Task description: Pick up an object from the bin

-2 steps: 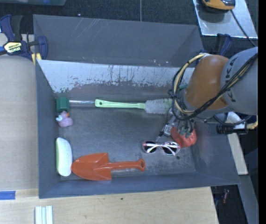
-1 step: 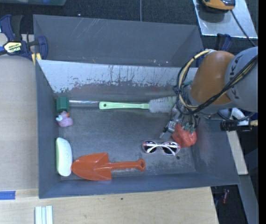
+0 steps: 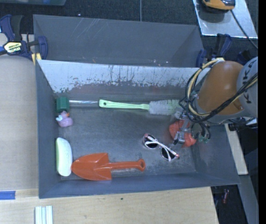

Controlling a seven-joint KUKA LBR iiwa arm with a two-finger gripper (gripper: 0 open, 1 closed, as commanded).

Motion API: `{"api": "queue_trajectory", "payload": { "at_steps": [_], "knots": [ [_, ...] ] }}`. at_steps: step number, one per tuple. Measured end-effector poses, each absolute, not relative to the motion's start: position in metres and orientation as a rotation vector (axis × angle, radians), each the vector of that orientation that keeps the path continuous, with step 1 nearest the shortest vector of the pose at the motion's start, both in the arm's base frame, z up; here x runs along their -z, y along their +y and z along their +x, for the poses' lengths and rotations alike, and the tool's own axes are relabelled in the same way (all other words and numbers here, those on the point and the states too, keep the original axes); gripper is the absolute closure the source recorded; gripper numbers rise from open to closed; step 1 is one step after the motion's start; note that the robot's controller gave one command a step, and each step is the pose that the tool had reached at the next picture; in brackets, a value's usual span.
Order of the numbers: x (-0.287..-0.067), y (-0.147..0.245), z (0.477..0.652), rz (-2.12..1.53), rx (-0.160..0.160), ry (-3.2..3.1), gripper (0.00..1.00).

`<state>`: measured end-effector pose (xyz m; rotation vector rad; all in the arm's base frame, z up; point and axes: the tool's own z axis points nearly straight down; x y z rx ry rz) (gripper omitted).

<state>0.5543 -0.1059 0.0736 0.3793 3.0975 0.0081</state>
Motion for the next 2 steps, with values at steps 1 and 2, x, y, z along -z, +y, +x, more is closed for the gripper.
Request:
{"api": "queue_trajectory", "payload": {
  "at_steps": [1,2],
  "knots": [
    [-0.072,-0.109,0.572,0.253,-0.006,3.111,0.0],
    [-0.072,-0.134,0.55,0.579,-0.029,3.069,1.0]
  ]
}}
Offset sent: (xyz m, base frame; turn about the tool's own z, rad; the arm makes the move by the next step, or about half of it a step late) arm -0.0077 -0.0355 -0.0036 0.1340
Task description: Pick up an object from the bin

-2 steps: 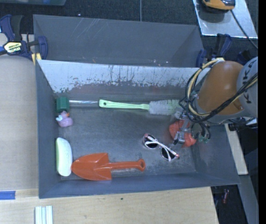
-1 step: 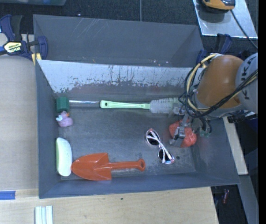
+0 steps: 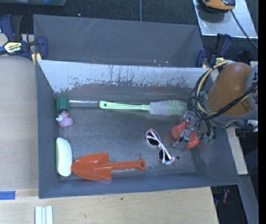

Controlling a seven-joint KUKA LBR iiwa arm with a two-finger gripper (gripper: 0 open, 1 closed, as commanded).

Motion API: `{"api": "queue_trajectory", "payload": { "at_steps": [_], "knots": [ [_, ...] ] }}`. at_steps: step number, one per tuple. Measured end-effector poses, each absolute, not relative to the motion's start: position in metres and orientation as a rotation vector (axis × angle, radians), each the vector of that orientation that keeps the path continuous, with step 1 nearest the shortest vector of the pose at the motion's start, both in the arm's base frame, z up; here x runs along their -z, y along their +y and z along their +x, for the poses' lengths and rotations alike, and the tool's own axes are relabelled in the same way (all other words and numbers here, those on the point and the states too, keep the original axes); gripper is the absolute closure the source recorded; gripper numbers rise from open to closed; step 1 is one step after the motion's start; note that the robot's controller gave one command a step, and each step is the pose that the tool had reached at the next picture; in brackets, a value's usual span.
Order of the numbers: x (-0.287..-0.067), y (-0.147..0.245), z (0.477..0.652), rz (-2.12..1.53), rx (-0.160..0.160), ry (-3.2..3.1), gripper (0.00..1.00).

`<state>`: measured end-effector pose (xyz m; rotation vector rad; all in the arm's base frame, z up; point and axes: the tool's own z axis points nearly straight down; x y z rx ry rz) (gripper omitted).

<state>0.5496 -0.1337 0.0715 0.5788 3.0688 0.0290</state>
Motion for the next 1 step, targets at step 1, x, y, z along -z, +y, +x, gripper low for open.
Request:
{"api": "queue_trajectory", "payload": {
  "at_steps": [1],
  "knots": [
    [-0.0715,-0.1337,0.5496,0.578,-0.029,3.069,1.0]
  ]
}}
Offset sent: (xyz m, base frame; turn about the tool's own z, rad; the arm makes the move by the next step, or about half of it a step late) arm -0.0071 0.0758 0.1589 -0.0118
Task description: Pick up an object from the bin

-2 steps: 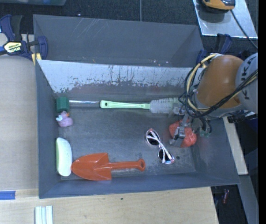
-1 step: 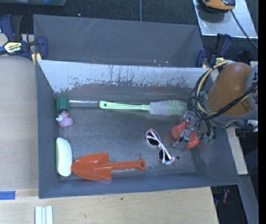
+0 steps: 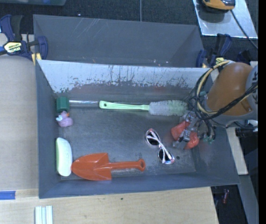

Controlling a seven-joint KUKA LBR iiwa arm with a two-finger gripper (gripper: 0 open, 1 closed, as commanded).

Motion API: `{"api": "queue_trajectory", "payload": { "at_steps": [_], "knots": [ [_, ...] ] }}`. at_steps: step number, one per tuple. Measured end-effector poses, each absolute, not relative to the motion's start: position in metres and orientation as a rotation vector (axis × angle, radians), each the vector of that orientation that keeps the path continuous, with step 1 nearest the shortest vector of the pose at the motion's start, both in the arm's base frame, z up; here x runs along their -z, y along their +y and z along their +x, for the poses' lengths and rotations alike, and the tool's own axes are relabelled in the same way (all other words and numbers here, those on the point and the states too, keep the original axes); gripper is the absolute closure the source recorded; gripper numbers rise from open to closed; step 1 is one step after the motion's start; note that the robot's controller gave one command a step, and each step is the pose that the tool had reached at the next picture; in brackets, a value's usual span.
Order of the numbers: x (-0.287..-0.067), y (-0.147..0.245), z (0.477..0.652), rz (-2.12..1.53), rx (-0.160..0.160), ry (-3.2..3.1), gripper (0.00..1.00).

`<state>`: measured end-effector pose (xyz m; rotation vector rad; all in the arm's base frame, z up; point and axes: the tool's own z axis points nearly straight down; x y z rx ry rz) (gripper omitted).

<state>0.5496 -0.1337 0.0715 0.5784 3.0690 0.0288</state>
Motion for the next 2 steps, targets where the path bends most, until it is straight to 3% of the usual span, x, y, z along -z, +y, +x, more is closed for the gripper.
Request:
{"api": "queue_trajectory", "payload": {
  "at_steps": [1,2],
  "knots": [
    [-0.091,-0.126,0.544,0.583,-0.016,3.077,1.0],
    [-0.122,-0.093,0.562,0.421,-0.017,3.094,1.0]
  ]
}}
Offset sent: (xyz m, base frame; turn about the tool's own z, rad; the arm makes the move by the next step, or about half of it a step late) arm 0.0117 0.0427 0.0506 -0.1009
